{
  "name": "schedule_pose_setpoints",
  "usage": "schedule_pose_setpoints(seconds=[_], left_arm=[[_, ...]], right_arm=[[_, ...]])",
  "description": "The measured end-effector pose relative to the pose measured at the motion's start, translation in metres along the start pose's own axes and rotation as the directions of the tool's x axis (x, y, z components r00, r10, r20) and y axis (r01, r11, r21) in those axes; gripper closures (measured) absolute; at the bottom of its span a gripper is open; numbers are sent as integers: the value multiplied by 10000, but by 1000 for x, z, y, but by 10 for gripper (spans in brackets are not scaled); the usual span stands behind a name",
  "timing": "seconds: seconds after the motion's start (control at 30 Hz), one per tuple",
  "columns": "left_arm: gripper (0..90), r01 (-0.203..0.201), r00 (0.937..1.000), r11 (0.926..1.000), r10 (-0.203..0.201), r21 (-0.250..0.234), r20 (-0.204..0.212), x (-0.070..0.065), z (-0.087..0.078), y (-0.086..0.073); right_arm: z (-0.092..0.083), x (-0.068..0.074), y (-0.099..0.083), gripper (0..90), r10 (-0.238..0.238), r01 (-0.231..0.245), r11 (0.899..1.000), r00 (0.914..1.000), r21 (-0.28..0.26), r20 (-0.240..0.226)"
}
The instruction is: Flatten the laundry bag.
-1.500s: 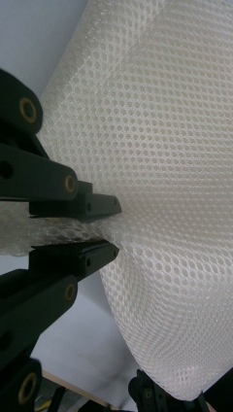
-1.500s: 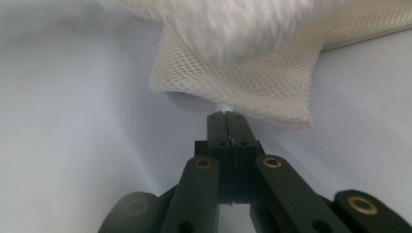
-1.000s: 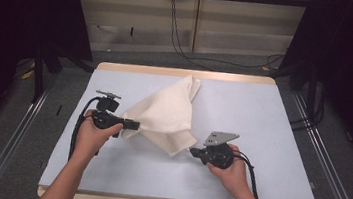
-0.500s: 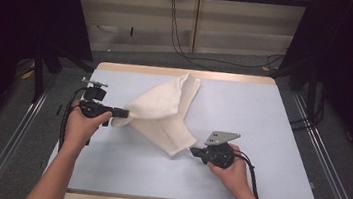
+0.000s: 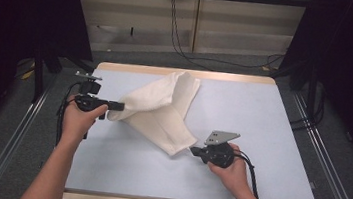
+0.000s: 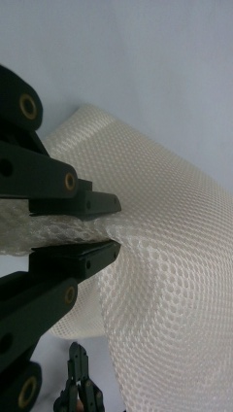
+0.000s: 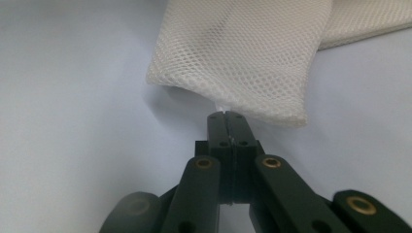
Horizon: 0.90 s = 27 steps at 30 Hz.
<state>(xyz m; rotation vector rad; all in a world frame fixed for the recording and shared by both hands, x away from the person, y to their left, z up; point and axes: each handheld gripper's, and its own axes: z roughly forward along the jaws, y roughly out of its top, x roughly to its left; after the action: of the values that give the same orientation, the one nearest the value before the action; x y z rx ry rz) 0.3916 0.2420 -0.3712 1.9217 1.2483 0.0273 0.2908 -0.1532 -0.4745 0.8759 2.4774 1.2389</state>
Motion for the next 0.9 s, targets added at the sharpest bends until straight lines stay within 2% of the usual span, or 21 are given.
schedule_pose_setpoints(seconds=[0.17,0.33,0.53,0.57,0.6,0.7,0.83,0.9], left_arm=[[773,38,9999,10000,-38,-57,-137,4,-3,7],[771,527,9986,9978,-530,-399,-62,14,-5,11],[767,559,9974,9977,-575,-376,-438,22,-10,18],[766,376,9977,9988,-393,-315,-552,23,-10,20],[765,526,9965,9976,-553,-444,-633,23,-10,21],[763,478,9958,9976,-515,-498,-759,28,-10,23],[753,720,9939,9938,-786,-847,-774,33,-10,24],[752,734,9942,9939,-794,-821,-719,35,-10,25]], right_arm=[[0,0,1,900,52,-52,10000,10000,-26,-6],[1,0,1,900,-29,29,10000,10000,28,-13],[1,0,0,900,-47,47,10000,10000,22,-17],[1,0,0,900,-32,32,10000,10000,25,-49],[1,0,0,900,-33,33,10000,10000,38,-69],[2,-1,0,900,-73,74,10000,10000,37,-66],[1,-1,1,900,-64,64,10000,10000,26,-51],[1,-1,1,900,-81,82,10000,10000,20,-27]])
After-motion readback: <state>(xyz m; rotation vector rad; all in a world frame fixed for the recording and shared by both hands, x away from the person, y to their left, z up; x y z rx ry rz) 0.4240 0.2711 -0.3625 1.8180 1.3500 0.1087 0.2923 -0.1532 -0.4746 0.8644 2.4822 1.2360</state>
